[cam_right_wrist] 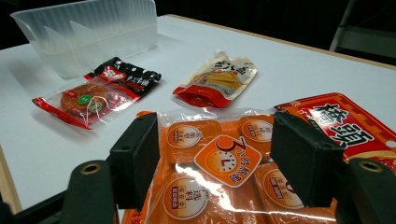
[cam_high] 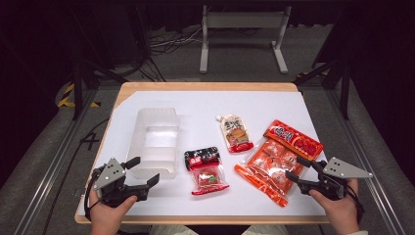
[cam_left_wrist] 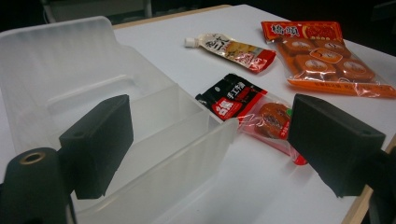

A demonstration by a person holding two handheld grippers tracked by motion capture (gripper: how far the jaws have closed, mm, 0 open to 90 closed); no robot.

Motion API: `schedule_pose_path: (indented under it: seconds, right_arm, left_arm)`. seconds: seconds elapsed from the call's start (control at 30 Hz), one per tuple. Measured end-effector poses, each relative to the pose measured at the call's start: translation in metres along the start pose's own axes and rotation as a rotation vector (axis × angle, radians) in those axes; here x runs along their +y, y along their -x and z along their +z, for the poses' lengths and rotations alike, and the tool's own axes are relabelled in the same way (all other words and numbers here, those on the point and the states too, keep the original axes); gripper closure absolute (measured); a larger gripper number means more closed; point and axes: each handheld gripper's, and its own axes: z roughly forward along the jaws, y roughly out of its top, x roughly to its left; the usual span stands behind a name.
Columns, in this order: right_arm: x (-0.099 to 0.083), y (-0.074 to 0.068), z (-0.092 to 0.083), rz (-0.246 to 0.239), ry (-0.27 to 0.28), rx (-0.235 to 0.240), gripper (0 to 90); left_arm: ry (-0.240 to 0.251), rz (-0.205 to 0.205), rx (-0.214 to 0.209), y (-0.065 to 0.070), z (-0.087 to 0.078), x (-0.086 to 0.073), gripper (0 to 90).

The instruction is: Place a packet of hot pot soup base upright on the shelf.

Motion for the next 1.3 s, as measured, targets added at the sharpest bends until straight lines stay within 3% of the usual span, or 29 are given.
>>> schedule_pose_path:
  seconds: [0.13,0.6,0.73,0.83,1.07,1.1,1.13,1.17,1.23,1.3]
  right_arm:
    - [0.0,-0.001,0.001,-0.011,0.008,0.0,32.4]
    - [0.015,0.005,0.012,-0.031,0.006,-0.011,28.6]
    - [0.024,0.02,0.017,-0.002,-0.012,-0.023,27.2]
    - [0.027,0.036,0.023,0.028,-0.061,-0.05,30.9]
    - [0.028,0.062,0.034,0.081,-0.076,-0.074,32.8]
    - [0.028,0.066,0.037,0.088,-0.081,-0.079,36.3]
    - [0.028,0.066,0.037,0.088,-0.081,-0.079,36.3]
    - [0.028,0.068,0.038,0.085,-0.084,-0.071,42.0]
    - [0.028,0.073,0.042,0.124,-0.078,-0.015,46.1]
    - [0.029,0.075,0.045,0.096,-0.082,-0.044,44.5]
  left_arm:
    - [0.0,-0.027,0.0,-0.002,-0.002,-0.003,15.6]
    - [-0.008,-0.02,0.007,-0.001,0.001,-0.001,15.1]
    - [-0.014,-0.017,0.002,-0.001,0.002,0.0,14.7]
    - [-0.017,-0.031,-0.013,-0.001,0.005,-0.002,14.1]
    - [-0.027,-0.024,-0.012,-0.001,0.007,-0.002,13.0]
    - [-0.028,-0.021,-0.013,-0.002,0.007,-0.002,12.9]
    - [-0.028,-0.021,-0.013,-0.002,0.007,-0.002,12.9]
    - [-0.026,-0.022,-0.012,-0.002,0.007,-0.003,12.9]
    - [-0.028,-0.023,-0.013,-0.001,0.007,-0.003,12.8]
    - [-0.031,-0.017,-0.013,-0.002,0.007,-0.003,12.8]
